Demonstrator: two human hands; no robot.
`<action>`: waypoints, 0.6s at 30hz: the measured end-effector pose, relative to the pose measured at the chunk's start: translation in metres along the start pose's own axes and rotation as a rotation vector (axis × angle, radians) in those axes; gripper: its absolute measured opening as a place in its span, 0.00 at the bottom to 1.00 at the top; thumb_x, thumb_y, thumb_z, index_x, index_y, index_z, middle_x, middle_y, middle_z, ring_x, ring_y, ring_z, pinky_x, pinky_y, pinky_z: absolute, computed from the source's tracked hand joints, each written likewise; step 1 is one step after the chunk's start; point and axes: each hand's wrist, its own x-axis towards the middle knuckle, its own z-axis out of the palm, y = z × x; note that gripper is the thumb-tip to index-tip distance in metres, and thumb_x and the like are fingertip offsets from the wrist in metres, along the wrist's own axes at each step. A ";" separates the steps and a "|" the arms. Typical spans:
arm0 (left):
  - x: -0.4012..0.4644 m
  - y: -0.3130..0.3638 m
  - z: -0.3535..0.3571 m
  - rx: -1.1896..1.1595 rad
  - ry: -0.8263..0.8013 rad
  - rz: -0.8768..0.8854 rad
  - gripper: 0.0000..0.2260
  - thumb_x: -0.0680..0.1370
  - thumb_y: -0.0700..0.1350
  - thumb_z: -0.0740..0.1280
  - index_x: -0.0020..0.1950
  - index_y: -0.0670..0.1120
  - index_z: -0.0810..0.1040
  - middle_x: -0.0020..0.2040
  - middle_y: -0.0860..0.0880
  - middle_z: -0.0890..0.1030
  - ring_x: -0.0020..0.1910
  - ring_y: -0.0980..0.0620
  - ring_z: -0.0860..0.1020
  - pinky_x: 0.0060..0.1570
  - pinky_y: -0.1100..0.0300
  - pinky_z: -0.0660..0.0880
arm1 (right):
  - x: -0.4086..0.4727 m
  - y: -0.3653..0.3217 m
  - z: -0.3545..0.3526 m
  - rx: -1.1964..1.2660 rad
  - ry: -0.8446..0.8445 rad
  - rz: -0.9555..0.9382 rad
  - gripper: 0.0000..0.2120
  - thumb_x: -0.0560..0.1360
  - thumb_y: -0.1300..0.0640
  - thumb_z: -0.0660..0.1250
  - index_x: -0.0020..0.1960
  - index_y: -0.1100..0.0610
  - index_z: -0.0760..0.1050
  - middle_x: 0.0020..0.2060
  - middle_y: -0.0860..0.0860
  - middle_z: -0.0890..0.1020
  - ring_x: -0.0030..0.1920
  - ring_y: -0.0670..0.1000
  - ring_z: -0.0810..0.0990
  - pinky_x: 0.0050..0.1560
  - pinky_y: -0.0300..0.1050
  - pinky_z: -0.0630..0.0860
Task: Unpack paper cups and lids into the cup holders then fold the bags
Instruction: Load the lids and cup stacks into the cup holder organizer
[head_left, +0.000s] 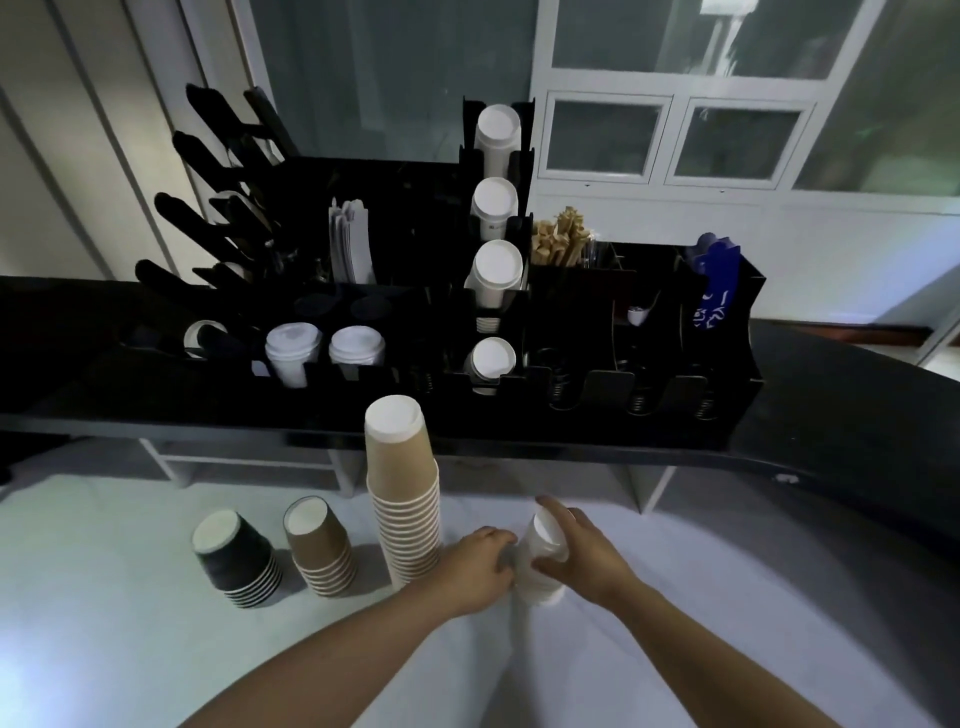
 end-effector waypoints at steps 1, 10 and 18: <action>0.001 -0.002 0.002 -0.008 -0.011 -0.001 0.26 0.74 0.54 0.59 0.72 0.51 0.72 0.70 0.48 0.75 0.67 0.47 0.74 0.66 0.51 0.72 | 0.000 0.001 0.000 -0.005 0.005 -0.003 0.43 0.70 0.44 0.75 0.77 0.34 0.55 0.71 0.46 0.69 0.64 0.52 0.73 0.59 0.43 0.71; 0.016 0.013 -0.002 -0.158 0.084 0.030 0.38 0.73 0.66 0.61 0.80 0.53 0.59 0.78 0.51 0.64 0.73 0.50 0.68 0.68 0.57 0.67 | -0.001 -0.014 -0.043 0.056 0.142 -0.049 0.41 0.69 0.41 0.76 0.75 0.36 0.58 0.67 0.45 0.73 0.57 0.48 0.76 0.52 0.40 0.75; 0.020 0.070 -0.066 -0.328 0.499 0.316 0.21 0.80 0.45 0.61 0.73 0.53 0.70 0.69 0.58 0.71 0.67 0.58 0.71 0.68 0.59 0.69 | -0.011 -0.089 -0.156 0.100 0.344 -0.293 0.40 0.66 0.34 0.74 0.73 0.30 0.59 0.62 0.39 0.74 0.59 0.42 0.76 0.56 0.40 0.75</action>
